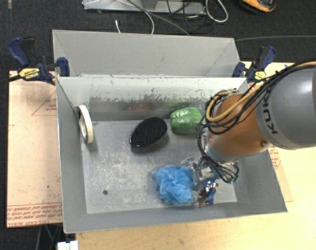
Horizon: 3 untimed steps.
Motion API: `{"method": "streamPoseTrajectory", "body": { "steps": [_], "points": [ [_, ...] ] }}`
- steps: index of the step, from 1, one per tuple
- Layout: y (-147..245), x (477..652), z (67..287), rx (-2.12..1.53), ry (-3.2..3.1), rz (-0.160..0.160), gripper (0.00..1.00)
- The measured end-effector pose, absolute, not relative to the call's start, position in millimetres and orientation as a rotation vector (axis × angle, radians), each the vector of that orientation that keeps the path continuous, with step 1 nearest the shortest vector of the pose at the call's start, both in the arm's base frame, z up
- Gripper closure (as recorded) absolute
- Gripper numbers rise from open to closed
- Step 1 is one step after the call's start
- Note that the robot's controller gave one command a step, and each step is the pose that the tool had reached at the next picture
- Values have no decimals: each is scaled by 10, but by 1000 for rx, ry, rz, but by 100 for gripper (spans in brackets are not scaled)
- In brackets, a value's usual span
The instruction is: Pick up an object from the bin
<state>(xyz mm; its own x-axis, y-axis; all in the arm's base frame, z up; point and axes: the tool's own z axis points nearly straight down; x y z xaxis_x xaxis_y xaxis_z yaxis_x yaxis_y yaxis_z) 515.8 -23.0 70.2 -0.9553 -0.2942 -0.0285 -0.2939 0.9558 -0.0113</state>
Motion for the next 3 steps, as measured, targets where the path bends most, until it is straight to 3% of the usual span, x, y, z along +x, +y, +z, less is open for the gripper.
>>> {"method": "streamPoseTrajectory", "body": {
  "steps": [2,3],
  "points": [
    [-168,5078,706,-460,3075,-10,100],
    [-166,5078,703,-461,3075,-10,0]
  ]
}}
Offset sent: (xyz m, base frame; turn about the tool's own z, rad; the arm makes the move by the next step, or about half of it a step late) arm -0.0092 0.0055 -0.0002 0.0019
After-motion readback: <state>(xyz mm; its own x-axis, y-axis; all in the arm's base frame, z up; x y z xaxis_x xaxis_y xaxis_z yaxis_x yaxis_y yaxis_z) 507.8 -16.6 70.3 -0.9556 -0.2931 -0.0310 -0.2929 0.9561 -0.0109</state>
